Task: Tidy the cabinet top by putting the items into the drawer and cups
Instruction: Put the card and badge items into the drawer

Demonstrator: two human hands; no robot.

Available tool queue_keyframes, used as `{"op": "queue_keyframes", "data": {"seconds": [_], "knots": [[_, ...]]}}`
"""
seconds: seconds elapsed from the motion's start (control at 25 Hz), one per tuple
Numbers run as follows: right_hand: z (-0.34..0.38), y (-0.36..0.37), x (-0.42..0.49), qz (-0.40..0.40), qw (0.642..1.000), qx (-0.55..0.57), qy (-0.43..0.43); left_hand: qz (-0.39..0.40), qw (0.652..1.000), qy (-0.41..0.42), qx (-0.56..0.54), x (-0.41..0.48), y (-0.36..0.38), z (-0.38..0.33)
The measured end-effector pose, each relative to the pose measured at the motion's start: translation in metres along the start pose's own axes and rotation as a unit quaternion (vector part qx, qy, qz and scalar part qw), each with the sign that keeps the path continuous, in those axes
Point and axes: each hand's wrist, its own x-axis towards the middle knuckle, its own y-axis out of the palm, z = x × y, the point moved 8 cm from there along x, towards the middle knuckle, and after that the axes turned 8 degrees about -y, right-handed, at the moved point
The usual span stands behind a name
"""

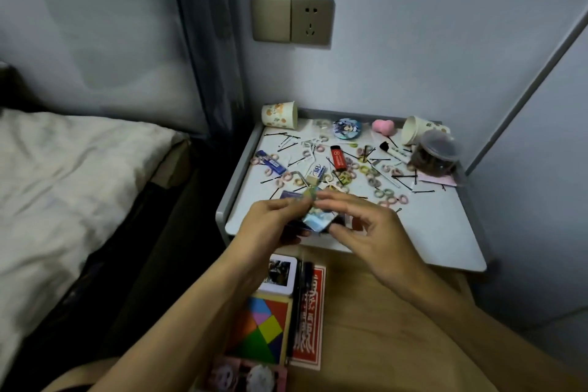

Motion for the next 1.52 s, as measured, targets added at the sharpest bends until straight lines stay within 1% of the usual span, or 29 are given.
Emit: {"op": "queue_keyframes", "data": {"seconds": [0.08,0.12,0.16,0.2,0.24,0.28,0.32,0.44,0.52,0.64,0.72,0.84,0.92,0.96,1.04,1.12,1.16,1.24,1.32,1.4,1.52], "knots": [[-0.024,-0.015,0.002,-0.050,0.998,-0.015,0.047,-0.041,0.999,0.009,0.002,0.004,-0.014,0.001],[-0.043,-0.028,0.006,-0.082,0.991,-0.050,0.091,-0.055,0.998,0.011,0.000,0.008,-0.021,0.003],[-0.063,-0.039,0.009,-0.088,0.979,-0.117,0.140,-0.065,0.998,0.013,0.000,0.011,-0.027,0.004],[-0.081,-0.044,0.011,-0.064,0.962,-0.194,0.182,-0.070,0.997,0.014,0.000,0.014,-0.031,0.005],[-0.098,-0.043,0.011,-0.027,0.946,-0.244,0.210,-0.072,0.997,0.015,-0.001,0.016,-0.033,0.006],[-0.110,-0.039,0.011,0.001,0.938,-0.266,0.222,-0.074,0.997,0.015,0.000,0.018,-0.034,0.006],[-0.116,-0.034,0.010,0.013,0.935,-0.275,0.223,-0.076,0.997,0.014,0.004,0.019,-0.034,0.007],[-0.120,-0.027,0.010,0.010,0.935,-0.286,0.208,-0.085,0.996,0.009,0.019,0.020,-0.032,0.008],[-0.120,-0.029,0.012,0.003,0.933,-0.284,0.221,-0.090,0.996,0.006,0.025,0.020,-0.032,0.008],[-0.118,-0.035,0.009,-0.018,0.937,-0.244,0.250,-0.091,0.995,0.003,0.036,0.020,-0.030,0.008],[-0.115,-0.041,0.009,-0.047,0.946,-0.193,0.258,-0.087,0.996,0.002,0.034,0.021,-0.029,0.009],[-0.101,-0.054,0.012,-0.107,0.959,-0.078,0.250,-0.076,0.996,-0.007,0.056,0.022,-0.026,0.010],[-0.088,-0.056,0.014,-0.116,0.964,0.020,0.240,-0.067,0.994,-0.007,0.088,0.021,-0.025,0.010],[-0.080,-0.053,0.015,-0.104,0.964,0.067,0.235,-0.056,0.992,-0.005,0.112,0.021,-0.023,0.010],[-0.066,-0.036,0.016,-0.033,0.965,0.128,0.225,-0.018,0.985,0.000,0.171,0.018,-0.017,0.009],[-0.058,-0.015,0.012,0.047,0.966,0.132,0.219,0.019,0.976,0.003,0.219,0.015,-0.010,0.008],[-0.056,-0.006,0.008,0.070,0.964,0.134,0.219,0.029,0.972,0.003,0.233,0.013,-0.007,0.009],[-0.055,0.007,0.002,0.087,0.959,0.156,0.221,0.031,0.968,0.008,0.247,0.011,-0.005,0.010],[-0.052,0.016,-0.001,0.106,0.959,0.154,0.213,0.021,0.967,0.016,0.252,0.010,-0.007,0.010],[-0.050,0.019,-0.002,0.096,0.959,0.160,0.212,0.017,0.970,0.022,0.243,0.008,-0.009,0.010],[-0.053,0.015,-0.006,0.014,0.944,0.219,0.246,0.025,0.975,0.017,0.218,0.005,-0.010,0.009]]}}
